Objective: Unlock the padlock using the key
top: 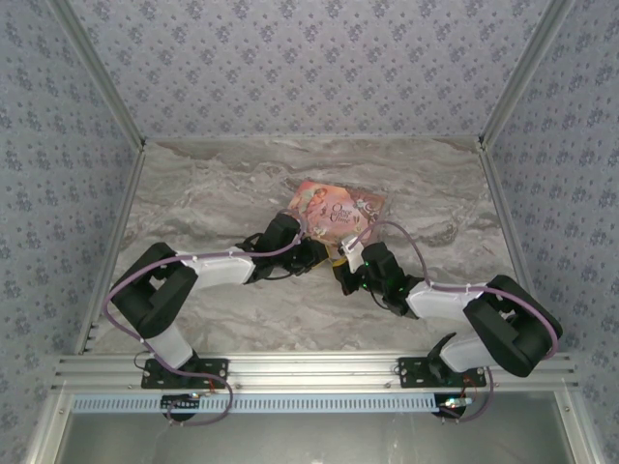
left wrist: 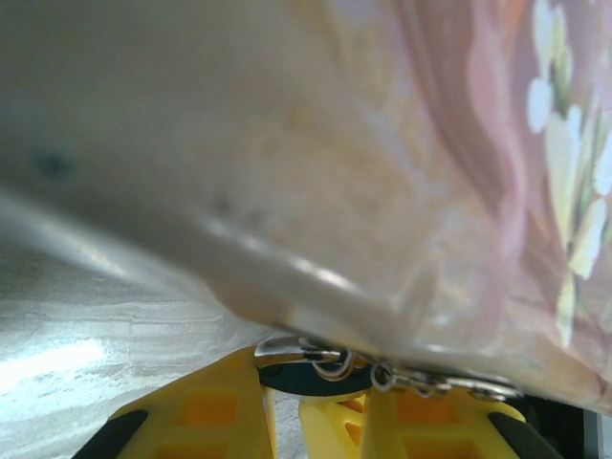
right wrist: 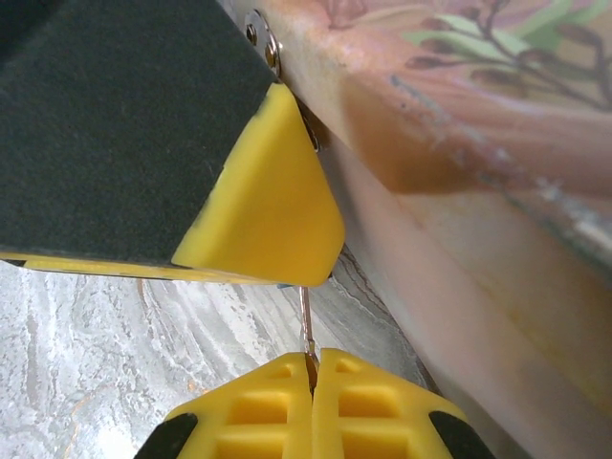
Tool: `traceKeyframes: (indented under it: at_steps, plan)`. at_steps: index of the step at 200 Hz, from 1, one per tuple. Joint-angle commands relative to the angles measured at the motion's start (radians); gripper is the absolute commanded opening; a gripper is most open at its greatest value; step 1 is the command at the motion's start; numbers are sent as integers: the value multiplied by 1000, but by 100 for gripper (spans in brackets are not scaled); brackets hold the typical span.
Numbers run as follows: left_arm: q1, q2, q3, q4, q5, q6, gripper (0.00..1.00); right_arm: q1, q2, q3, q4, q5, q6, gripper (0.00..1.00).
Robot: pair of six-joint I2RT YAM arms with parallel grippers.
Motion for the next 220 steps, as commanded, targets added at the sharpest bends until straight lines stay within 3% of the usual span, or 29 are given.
traceKeyframes:
  at_steps: [1,220]
  plan:
    - [-10,-24,-2,59,61,-14,19,-1,9,44,47,-38,10,0]
    - [-26,-13,-34,153,46,-66,18,-70,44,93,196,-176,187,0]
